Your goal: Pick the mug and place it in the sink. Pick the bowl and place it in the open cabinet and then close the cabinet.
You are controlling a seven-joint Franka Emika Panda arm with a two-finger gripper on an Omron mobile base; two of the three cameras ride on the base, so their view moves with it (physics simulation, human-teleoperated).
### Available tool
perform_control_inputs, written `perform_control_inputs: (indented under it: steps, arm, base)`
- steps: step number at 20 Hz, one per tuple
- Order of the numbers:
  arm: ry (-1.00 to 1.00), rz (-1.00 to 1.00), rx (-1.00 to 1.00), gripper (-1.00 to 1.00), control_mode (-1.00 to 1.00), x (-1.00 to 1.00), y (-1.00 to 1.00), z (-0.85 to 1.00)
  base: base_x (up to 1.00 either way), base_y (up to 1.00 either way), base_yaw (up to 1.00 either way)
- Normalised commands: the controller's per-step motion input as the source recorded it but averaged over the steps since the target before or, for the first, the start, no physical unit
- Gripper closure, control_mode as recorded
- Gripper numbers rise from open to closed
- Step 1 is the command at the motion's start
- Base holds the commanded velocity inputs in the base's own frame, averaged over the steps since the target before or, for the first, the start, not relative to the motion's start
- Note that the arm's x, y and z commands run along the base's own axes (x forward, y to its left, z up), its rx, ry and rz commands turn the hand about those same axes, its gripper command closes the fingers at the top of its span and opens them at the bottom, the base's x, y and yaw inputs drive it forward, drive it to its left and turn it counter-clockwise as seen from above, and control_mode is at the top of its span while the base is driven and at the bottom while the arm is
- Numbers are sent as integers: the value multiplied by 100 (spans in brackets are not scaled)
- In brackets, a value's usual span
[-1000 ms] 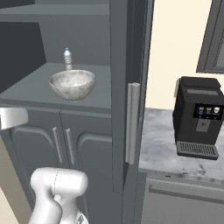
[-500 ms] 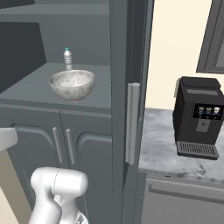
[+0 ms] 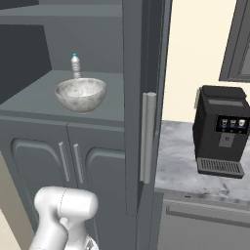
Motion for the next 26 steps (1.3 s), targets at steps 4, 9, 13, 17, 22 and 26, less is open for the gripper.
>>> perform_control_inputs:
  steps: [4,9,13,17,22,26]
  arm:
    - [-13,0,0,-100,-100,-94,-51,18]
    - [-5,0,10,-100,-100,-34,-69,7]
    - [0,11,11,-100,-100,88,-64,0]
    - [-4,29,7,-100,-100,59,-59,0]
    - [-33,32,11,-100,-100,-37,-72,0]
    - [-14,26,5,-100,-100,1,-46,0]
  base:
    - [0,0,0]
    - [0,0,0]
    - [0,0,0]
    - [0,0,0]
    - [0,0,0]
    - [0,0,0]
